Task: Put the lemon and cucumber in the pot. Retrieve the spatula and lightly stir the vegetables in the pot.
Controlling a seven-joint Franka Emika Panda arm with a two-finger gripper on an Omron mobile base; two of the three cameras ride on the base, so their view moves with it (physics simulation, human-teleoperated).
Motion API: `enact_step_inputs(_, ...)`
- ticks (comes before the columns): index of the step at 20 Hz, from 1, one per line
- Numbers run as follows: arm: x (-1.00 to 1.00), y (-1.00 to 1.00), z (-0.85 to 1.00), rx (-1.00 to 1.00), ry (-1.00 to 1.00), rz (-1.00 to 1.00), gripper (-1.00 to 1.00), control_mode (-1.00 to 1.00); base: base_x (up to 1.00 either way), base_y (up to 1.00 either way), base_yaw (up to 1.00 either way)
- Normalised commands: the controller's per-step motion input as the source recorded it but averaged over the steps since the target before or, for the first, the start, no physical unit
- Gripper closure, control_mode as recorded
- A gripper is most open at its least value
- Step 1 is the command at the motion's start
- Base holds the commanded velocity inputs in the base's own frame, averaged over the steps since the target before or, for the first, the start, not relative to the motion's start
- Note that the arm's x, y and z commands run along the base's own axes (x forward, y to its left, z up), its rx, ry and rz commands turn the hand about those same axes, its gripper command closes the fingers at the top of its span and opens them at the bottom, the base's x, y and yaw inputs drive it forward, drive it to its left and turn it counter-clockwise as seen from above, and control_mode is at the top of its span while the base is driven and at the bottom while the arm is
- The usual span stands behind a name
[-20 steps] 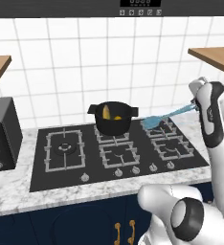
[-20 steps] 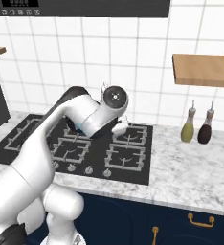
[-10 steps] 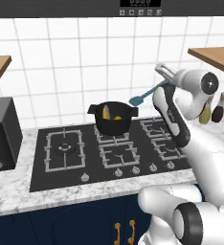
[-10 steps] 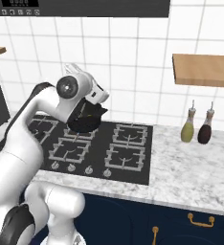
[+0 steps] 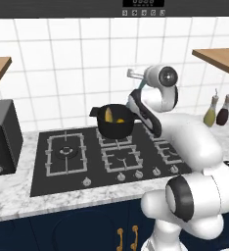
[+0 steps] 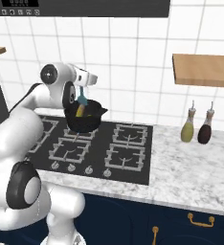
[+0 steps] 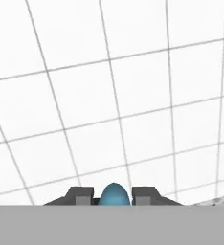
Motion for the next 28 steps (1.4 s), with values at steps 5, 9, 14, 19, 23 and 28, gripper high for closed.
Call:
enact_step_inputs(5,0.27,0.25,0.00,-0.12,0.10,0.10,1.00,-1.00,0.00,0.00,0.00)
enact_step_inputs(9,0.18,0.02,-0.16,-0.03,0.06,0.10,1.00,-1.00,0.00,0.00,0.00)
enact_step_inputs(14,0.19,0.00,-0.47,-0.02,0.09,0.07,1.00,-1.00,0.00,0.00,0.00)
enact_step_inputs(19,0.16,0.00,-0.55,-0.02,0.03,0.09,1.00,-1.00,0.00,0.00,0.00)
enact_step_inputs(23,0.30,0.00,-0.47,-0.02,0.00,0.11,1.00,-1.00,0.00,0.00,0.00)
enact_step_inputs(28,0.17,0.00,-0.23,-0.01,-0.12,0.15,1.00,-1.00,0.00,0.00,0.00)
